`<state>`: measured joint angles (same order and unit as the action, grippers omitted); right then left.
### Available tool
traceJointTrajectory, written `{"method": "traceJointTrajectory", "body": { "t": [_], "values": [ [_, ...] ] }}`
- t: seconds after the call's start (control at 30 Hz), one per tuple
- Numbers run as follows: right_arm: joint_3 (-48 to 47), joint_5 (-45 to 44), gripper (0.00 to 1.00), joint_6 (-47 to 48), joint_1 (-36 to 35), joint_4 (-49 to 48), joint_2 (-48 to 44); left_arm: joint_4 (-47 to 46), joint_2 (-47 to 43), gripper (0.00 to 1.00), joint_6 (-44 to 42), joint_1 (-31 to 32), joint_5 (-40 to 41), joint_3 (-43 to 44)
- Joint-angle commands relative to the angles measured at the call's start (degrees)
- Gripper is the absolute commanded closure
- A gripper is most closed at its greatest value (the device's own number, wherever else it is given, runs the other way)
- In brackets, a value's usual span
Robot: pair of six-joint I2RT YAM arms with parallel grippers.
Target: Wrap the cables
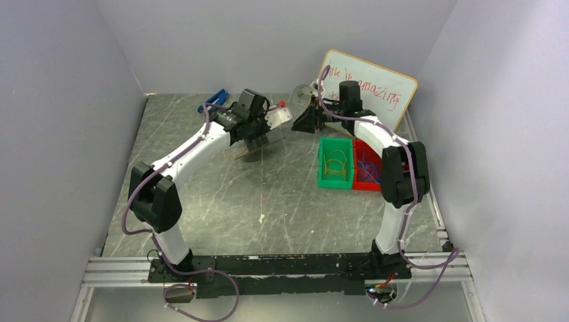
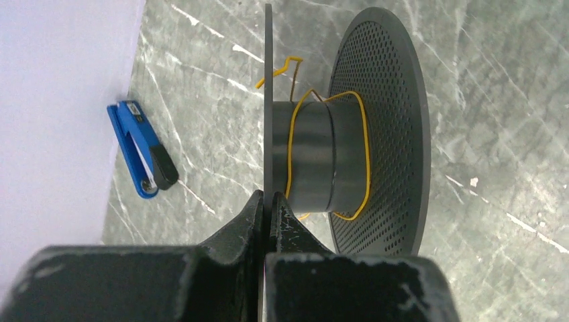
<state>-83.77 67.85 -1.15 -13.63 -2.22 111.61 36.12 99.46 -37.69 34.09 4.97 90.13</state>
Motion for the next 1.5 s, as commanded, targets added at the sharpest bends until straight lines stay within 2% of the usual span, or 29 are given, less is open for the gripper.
{"method": "traceJointTrajectory", "body": {
  "t": [0.0,0.13,0.23,0.27,0.37,0.5,0.73,0.87,1.03,1.2,1.47],
  "values": [
    [-1.3,-3.4,0.59,32.0,0.0,20.4,-6.5,-1.9,-1.2,0.97,11.1,-2.6,-4.4,2.6],
    [-7.9,-10.1,0.58,64.0,-3.5,47.8,-6.9,-4.2,-0.2,0.97,17.7,-3.9,-3.3,3.8],
    [-8.8,-16.3,0.57,76.7,-9.2,57.9,-7.6,-5.3,0.5,0.98,22.2,-5.0,-2.4,4.3],
    [-8.4,-18.6,0.57,77.2,-11.3,58.6,-8.0,-6.1,0.6,0.97,23.2,-5.5,-2.4,4.0],
    [-5.8,-25.7,0.57,76.8,-18.1,56.7,-8.9,-8.8,1.4,0.98,26.4,-7.4,-2.7,3.3],
    [-3.6,-36.0,0.57,69.4,-25.6,46.4,-8.7,-12.3,2.6,0.97,28.3,-10.3,-3.7,2.5],
    [-10.5,-47.7,0.57,64.0,-32.3,38.6,-0.7,-17.1,4.0,0.97,32.3,-13.4,-5.4,2.0],
    [-15.7,-51.0,0.58,66.3,-34.0,38.1,4.8,-19.6,4.8,0.97,35.5,-15.0,-7.2,1.1],
    [-19.5,-54.9,0.58,70.6,-34.4,32.8,11.1,-20.6,7.1,0.97,39.4,-17.0,-8.3,1.2],
    [-22.4,-58.9,0.58,78.5,-34.5,28.5,16.0,-21.3,7.9,0.97,42.7,-21.0,-11.6,1.6],
    [-24.9,-59.4,0.56,87.4,-34.5,22.3,22.5,-23.3,7.4,0.97,44.8,-23.3,-14.6,-0.5]
  ]
}}
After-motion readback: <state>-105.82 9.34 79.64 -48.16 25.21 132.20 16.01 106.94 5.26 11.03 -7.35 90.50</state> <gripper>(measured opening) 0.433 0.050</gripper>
